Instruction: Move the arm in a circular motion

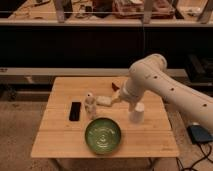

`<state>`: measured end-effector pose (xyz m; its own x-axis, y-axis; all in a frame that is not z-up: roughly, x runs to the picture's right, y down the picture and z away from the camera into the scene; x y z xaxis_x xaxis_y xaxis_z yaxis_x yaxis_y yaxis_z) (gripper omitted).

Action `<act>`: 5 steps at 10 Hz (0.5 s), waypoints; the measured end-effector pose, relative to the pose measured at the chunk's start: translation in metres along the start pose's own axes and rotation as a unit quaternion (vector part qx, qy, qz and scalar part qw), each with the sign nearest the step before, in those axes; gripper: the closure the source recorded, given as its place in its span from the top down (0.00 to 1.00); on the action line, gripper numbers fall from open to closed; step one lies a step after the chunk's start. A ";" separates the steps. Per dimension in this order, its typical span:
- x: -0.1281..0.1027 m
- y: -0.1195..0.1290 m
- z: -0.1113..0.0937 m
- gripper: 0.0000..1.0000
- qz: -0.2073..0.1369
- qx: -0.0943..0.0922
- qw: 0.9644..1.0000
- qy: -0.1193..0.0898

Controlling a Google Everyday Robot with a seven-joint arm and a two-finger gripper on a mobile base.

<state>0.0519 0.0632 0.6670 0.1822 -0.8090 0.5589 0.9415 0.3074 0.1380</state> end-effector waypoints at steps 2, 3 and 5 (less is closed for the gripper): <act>0.018 -0.038 0.013 0.60 -0.040 0.028 0.999 0.004; 0.042 -0.045 0.018 0.60 -0.051 0.033 0.998 0.018; 0.094 -0.055 0.032 0.60 -0.067 0.042 0.996 0.043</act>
<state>0.0084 -0.0131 0.7380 0.0829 -0.8844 0.4594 0.9330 0.2309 0.2761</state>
